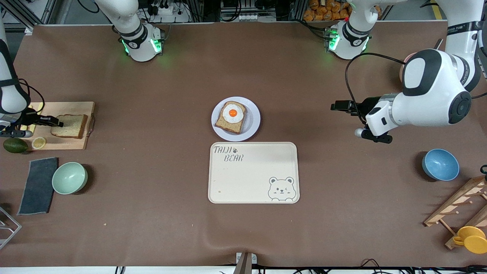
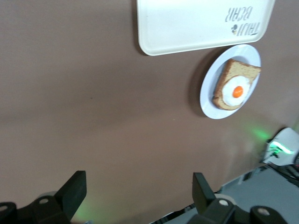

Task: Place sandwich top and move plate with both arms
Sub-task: 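Grasp the bread slice with the right gripper and lift it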

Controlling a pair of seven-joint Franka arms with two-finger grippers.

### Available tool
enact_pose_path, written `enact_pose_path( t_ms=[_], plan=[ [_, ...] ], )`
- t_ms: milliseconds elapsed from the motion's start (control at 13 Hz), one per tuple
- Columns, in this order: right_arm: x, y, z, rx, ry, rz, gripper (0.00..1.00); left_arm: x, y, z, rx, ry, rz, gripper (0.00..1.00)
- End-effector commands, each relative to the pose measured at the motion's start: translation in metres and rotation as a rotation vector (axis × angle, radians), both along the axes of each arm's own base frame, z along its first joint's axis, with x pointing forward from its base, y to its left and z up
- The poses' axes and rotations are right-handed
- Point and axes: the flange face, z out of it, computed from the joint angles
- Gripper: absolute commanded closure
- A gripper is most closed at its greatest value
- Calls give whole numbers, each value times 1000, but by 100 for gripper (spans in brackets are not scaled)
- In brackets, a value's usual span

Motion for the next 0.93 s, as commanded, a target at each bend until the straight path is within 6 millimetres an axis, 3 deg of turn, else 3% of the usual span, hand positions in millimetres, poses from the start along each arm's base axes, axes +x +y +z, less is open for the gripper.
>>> enact_pose_path(
  t_ms=[0, 77, 232, 540, 695, 849],
  plan=[
    [-5, 3, -7, 94, 12, -30, 100, -15, 13, -24, -65, 4, 8, 0],
    [-1, 8, 3, 114, 25, -18, 100, -21, 20, -27, -73, -1, 11, 0],
    [27, 16, 35, 135, 28, 31, 100, -26, 25, -37, -149, 11, 54, 0],
    [71, 37, 86, 151, 27, 117, 100, -31, 22, -54, -206, 13, 112, 0],
    [92, 61, 106, 171, 45, 174, 100, -38, 19, -68, -256, 13, 151, 0],
    [116, 107, 124, 181, 39, 248, 100, -43, 18, -78, -296, 6, 176, 0]
  ],
)
